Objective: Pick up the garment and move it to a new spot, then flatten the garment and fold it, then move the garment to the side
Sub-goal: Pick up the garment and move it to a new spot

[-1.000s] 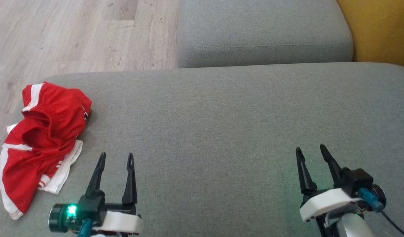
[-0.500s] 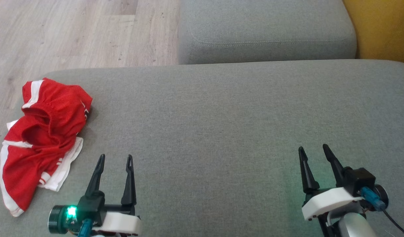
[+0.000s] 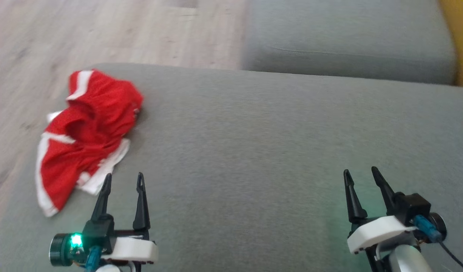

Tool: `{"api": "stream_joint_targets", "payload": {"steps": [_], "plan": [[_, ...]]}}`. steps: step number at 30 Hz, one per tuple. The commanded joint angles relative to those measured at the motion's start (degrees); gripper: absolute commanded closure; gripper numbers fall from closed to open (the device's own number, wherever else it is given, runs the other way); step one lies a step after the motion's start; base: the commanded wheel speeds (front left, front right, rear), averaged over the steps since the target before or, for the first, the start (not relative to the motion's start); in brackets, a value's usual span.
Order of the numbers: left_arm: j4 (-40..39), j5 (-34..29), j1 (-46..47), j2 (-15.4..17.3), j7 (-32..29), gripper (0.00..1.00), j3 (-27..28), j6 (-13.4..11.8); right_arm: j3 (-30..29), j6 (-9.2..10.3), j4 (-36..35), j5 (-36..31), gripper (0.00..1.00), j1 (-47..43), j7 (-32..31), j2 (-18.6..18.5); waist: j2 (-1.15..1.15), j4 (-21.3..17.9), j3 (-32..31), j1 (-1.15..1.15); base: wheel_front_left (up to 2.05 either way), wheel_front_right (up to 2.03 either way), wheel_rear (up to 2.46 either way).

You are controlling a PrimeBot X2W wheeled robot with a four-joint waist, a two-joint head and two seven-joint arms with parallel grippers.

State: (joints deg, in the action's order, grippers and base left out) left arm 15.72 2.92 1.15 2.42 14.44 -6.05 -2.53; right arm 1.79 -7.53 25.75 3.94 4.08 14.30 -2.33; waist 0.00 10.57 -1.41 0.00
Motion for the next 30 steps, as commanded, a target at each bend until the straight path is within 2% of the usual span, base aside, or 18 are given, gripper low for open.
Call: {"api": "stream_joint_targets", "payload": {"steps": [1, 11, 14, 22, 30], "plan": [[-1.71, 0.35, 2.37, 0.46, 0.56, 0.0, 2.02, -0.5, 1.86, 0.04, -1.95, -0.4, 0.0, 2.11, 0.7, -0.54, 0.0, 4.29, 0.24, 0.0, 0.0, 0.0, 0.0], [-2.16, 0.3, 1.5, 0.48, 0.56, 0.0, 3.95, -0.72, 2.49, 0.04, -2.0, -0.22, 0.0, 1.28, 0.7, -0.54, 0.0, 16.39, 0.43, 0.0, 0.0, 0.0, 0.0], [-2.35, 0.3, 1.25, 0.49, 0.56, 0.0, 4.56, -0.82, 2.8, 0.04, -2.02, -0.11, 0.0, 1.28, 0.7, -0.54, 0.0, 18.12, 0.5, 0.0, 0.0, 0.0, 0.0], [-5.88, 1.03, 1.27, 0.48, 0.56, 0.0, 8.33, -2.03, 3.93, 0.04, -1.62, -3.21, 0.0, 3.0, 0.7, -0.54, 0.0, 20.03, 4.83, 0.0, 0.0, 0.0, 0.0], [-7.96, 0.92, 14.7, 0.67, 0.56, 0.0, 9.26, 0.49, -0.49, 0.04, -3.45, -11.86, 0.0, 5.31, 0.7, -0.54, 0.0, 20.51, 13.64, 0.0, 0.0, 0.0, 0.0]]}}
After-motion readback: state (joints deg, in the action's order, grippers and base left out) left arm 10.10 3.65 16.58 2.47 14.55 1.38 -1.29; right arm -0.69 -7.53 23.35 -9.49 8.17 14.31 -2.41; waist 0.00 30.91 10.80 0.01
